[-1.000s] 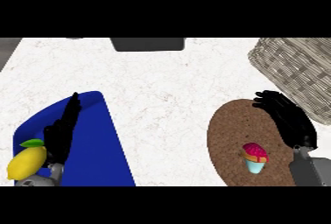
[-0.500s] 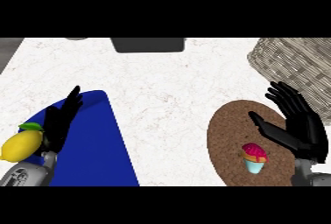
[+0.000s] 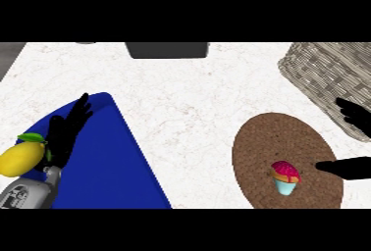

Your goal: Pick the cupcake from the placemat and place it in the basket

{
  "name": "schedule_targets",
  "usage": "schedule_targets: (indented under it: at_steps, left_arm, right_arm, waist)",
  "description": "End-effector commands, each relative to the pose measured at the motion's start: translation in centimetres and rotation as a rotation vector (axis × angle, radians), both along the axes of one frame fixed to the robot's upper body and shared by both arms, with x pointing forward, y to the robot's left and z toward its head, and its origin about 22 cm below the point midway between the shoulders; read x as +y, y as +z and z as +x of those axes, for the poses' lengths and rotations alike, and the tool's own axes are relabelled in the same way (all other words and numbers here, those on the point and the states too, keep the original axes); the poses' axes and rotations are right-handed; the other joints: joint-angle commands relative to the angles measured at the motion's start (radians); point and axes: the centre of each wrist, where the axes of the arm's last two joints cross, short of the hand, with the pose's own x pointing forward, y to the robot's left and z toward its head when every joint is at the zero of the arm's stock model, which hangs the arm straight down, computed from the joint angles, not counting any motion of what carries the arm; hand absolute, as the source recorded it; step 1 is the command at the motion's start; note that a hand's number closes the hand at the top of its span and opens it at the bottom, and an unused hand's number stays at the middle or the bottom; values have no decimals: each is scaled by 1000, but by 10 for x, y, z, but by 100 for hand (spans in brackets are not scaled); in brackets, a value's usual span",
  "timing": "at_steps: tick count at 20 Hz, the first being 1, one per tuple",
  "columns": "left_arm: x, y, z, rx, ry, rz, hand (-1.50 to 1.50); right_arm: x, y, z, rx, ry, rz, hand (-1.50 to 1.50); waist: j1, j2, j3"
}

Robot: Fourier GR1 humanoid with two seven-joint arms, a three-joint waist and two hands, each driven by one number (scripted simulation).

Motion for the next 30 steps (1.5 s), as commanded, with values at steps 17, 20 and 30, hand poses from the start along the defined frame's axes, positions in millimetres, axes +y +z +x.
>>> schedule_targets:
  at_steps: [17, 20, 30]
  left_arm:
    - [-3, 4, 10, -10, -18, -6, 0]
    - [0, -15, 26, -23, -34, -5, 0]
    - [9, 14, 25, -29, -19, -14, 0]
  right_arm:
    - [-15, 103, -4, 444, 169, 48, -150]
    - [-18, 106, -5, 411, 130, -11, -150]
    - [-11, 52, -27, 446, 111, 0, -150]
  waist:
    - [20, 4, 9]
    - [15, 7, 9]
    - [14, 3, 9]
